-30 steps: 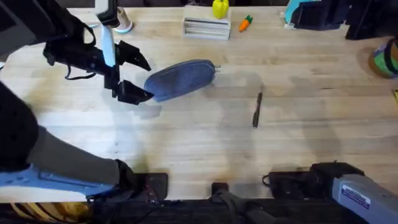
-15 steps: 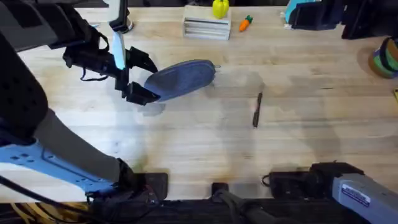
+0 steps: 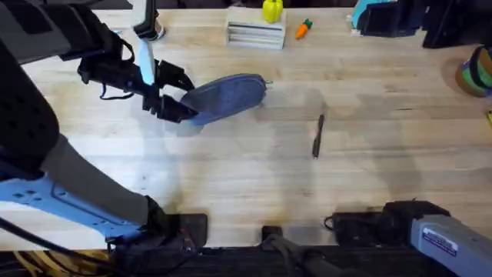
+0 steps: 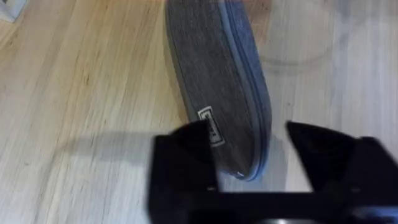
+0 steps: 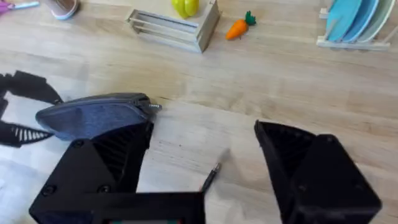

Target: Unzip the bag, pick up the pens from the table one at a time and place them inside, then zip the bag closed.

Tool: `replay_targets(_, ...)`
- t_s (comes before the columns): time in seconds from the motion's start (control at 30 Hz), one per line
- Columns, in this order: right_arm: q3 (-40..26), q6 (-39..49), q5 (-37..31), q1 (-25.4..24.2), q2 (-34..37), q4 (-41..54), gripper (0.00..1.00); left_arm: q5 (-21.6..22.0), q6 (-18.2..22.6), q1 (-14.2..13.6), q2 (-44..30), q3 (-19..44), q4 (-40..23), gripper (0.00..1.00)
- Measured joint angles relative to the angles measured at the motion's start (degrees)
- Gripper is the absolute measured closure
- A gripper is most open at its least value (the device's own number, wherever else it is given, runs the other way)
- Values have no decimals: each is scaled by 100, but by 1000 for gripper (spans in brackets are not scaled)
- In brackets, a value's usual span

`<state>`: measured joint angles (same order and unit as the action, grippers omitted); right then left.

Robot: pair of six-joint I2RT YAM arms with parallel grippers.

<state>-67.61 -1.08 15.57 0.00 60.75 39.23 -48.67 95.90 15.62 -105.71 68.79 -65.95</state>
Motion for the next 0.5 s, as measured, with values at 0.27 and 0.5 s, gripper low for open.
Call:
replay_targets(0.27, -9, -200, 256, 2, 50, 5, 8, 3, 20, -11, 0, 0, 83, 954)
replay_targets(0.5, -26, -268, 1318, 11, 888, -142, 7, 1, 20, -11, 0, 1, 83, 960)
